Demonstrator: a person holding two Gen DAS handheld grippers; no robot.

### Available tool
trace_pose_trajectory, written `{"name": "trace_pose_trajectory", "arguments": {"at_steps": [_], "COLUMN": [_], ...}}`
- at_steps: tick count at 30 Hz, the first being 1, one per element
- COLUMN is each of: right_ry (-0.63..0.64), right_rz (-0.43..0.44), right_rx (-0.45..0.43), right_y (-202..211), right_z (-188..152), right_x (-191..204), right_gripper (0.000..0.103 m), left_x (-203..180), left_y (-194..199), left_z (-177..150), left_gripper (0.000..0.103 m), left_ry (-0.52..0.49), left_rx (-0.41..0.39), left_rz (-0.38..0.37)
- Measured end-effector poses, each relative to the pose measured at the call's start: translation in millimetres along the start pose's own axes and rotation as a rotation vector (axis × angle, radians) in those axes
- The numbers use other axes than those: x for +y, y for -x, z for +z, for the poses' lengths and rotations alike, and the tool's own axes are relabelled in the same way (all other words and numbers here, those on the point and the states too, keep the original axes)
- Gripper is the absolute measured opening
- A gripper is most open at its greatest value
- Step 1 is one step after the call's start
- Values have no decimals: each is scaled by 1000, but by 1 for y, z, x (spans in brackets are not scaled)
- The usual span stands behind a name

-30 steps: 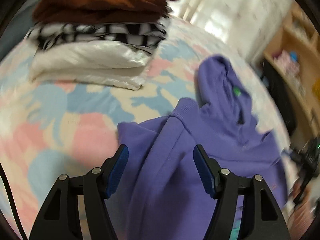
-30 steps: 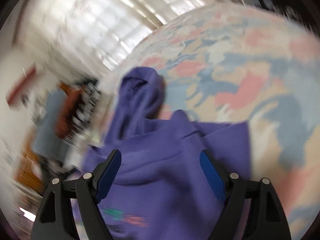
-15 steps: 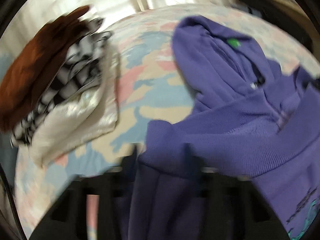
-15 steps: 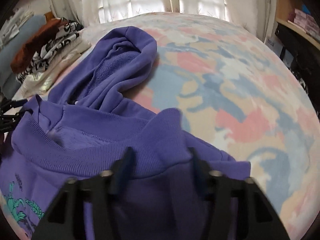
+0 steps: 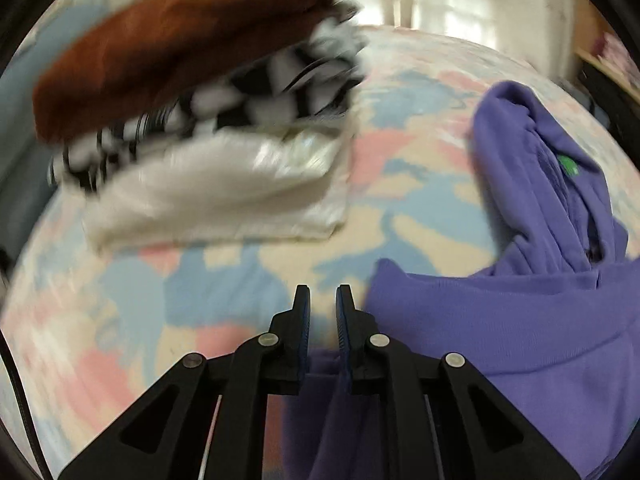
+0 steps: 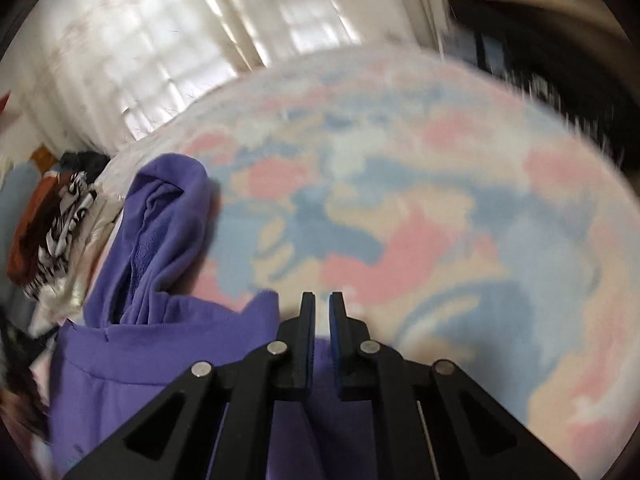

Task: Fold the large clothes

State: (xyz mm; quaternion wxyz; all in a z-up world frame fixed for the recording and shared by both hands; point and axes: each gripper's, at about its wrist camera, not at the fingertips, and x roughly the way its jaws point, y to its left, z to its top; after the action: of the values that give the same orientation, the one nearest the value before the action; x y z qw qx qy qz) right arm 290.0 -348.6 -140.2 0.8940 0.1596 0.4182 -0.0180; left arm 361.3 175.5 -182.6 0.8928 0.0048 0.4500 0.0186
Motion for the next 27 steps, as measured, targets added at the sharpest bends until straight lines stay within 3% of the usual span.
{"name": "trace_pose_trajectory", "arguments": {"at_steps": [3,5,6,7,8,12,15,16,17,18,19,23,27], "right_ry": [-32,-2,25,53,87,235,319,352,378,410,406,262,263], "right_rz": [79,110,112,106,96,33,8,-9,-28,-71,-95,-54,-89], "right_rx": [28,49,57,59,60,85,103,104,98,95,96,-81,-13], "right_y": [8,15,18,20,22,16,3,-2,-6,-10,-10,31,10], "right_z": [-7,-12,-15,-18,-20,-29,-38,-41,-43,-46,-45,-32,-40], "right_x": [-3,4,9,14,20,42,57,63,66,70,69,43,32], "right_gripper": [11,29,46,55,56,56,56,51,41,7,8,7,7], "left_x": [13,12,10,7,5,-18,-36,-40,-44,-45,-46,-41,-33], "left_y": [14,20,26,29,32,43,42,39,38,38,41,51,30], "left_z": [-2,-4,-8,-10,-14,-39,-53,-53,-51,-49,-46,-40,-47], "left_gripper": [34,49,50,51,51,51,50,33,9,9,8,8,8], "left_ry": [44,26,2,-17,-39,-164,-262,-270,-276,-277,-266,-221,-176], "left_rx": [-29,-39,-42,-37,-29,2,-14,-17,-14,-15,-37,-109,-91], "left_rz": [-28,-27,-36,-47,-58,-67,-1,6,8,19,30,20,35]}}
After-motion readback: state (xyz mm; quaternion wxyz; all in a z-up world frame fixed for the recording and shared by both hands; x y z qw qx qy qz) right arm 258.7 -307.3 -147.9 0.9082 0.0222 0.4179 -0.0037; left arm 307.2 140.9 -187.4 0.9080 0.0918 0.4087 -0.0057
